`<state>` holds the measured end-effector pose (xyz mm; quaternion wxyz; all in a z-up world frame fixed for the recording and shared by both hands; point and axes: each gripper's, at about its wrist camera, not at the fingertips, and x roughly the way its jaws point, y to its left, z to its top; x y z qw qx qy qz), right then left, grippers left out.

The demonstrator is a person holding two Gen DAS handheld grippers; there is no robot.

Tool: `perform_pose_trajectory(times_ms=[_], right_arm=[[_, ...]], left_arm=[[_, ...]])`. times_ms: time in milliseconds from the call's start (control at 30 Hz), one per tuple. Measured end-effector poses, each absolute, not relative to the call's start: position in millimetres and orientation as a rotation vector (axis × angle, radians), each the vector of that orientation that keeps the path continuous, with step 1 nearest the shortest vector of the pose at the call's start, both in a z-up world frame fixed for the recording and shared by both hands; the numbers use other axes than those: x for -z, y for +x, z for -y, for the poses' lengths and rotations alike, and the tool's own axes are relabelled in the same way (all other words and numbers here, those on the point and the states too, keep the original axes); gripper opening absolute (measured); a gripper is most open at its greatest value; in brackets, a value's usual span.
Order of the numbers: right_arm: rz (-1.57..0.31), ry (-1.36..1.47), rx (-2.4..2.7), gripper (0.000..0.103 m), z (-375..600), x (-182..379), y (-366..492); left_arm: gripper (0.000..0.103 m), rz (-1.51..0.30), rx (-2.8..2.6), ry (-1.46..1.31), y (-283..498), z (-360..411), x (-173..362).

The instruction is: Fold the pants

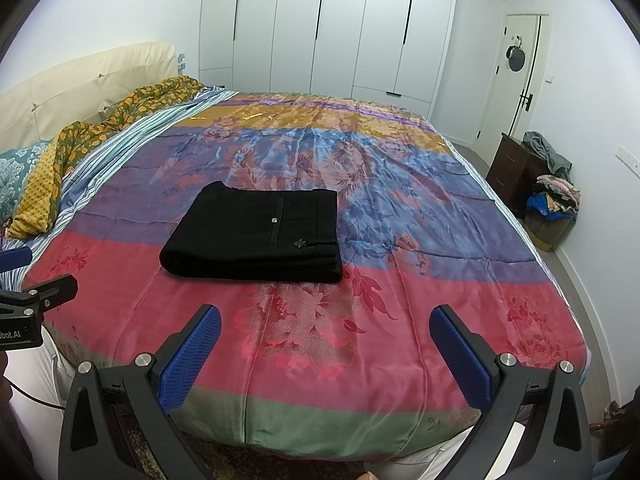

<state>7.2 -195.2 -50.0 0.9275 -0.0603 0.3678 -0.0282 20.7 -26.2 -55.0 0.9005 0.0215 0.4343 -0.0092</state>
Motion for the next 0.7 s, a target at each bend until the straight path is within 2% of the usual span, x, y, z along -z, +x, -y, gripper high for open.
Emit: perform_pose_trajectory(times_ms=[700], right_arm=[[-0.768,-0.124,0.054,0.103,196.7,58.1,9.1]], left_arm=[[0.102,-0.877,0.021,0.038,19.1,22.6,52.4]])
